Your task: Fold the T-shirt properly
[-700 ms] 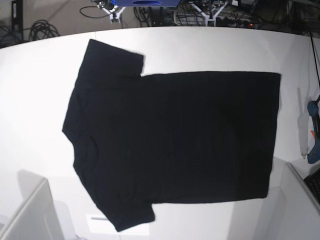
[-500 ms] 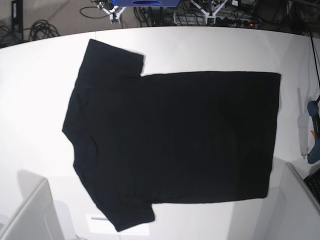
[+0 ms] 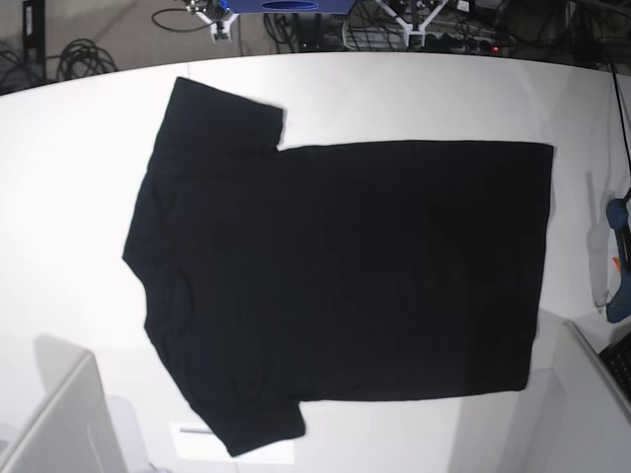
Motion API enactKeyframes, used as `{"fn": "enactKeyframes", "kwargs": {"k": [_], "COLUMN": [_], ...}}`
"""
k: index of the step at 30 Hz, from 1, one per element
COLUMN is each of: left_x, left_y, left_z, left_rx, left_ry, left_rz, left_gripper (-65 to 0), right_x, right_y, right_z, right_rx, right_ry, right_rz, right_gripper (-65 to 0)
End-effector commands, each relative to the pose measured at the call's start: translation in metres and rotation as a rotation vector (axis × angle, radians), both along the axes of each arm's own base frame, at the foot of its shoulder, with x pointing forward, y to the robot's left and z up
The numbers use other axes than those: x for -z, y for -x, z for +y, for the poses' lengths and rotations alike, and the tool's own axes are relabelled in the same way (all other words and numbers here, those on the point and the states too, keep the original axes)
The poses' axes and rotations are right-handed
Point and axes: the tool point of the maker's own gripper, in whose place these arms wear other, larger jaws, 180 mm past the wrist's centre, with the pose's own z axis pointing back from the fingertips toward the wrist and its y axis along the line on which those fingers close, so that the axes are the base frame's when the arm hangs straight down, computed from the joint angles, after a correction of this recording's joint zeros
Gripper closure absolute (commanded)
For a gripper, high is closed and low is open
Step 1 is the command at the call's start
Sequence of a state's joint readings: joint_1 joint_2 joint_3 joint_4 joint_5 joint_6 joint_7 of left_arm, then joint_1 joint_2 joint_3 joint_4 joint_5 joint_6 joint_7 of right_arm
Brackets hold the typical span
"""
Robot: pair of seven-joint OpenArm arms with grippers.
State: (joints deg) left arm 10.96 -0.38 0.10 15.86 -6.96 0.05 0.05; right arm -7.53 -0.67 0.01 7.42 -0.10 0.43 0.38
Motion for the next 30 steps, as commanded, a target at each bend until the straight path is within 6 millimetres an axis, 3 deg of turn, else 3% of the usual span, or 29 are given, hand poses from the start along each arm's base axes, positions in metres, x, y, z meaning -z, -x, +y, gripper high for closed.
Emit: {"fn": "enactKeyframes", "kwargs": {"k": [1, 8, 10, 12, 19, 24, 27, 30], "left_x": [0.000, 0.000, 0.000, -0.002, -0.025, -0.058, -0.077, -0.095], "left_y": [0.004, 0.004, 0.005, 0.017, 0.049, 0.063, 0.069, 0.073], "left_z": [0.002, 0.002, 0.002, 0.004, 0.054, 0.076, 0.077, 0.075], "left_rx": [0.003, 0.003, 0.006, 0.007, 0.054, 0.095, 0.120, 0.141], "left_ry": [-0.006, -0.006, -0.006, -0.008, -0.079, -0.104, -0.100, -0.093], "left_rz": [0.004, 0.004, 0.006, 0.023, -0.019, -0.092, -0.126, -0.153], "left_gripper": [0.0, 0.0, 0.0, 0.0, 0.0, 0.0, 0.0, 0.0], "right_x": [0.000, 0.000, 0.000, -0.001, -0.010, -0.032, -0.057, -0.083], "right_y": [0.003, 0.004, 0.004, 0.006, 0.044, 0.067, 0.064, 0.056], "right_z": [-0.001, -0.002, -0.011, -0.015, -0.059, -0.086, -0.099, -0.099], "right_rx": [-0.005, -0.006, -0.001, 0.003, 0.079, 0.141, 0.156, 0.187], "right_ry": [0.007, 0.008, 0.022, 0.027, 0.103, 0.159, 0.191, 0.206], "right_rz": [0.005, 0.005, 0.005, 0.007, 0.021, 0.006, -0.047, -0.089], "right_gripper": [0.0, 0.0, 0.0, 0.0, 0.0, 0.0, 0.0, 0.0]}}
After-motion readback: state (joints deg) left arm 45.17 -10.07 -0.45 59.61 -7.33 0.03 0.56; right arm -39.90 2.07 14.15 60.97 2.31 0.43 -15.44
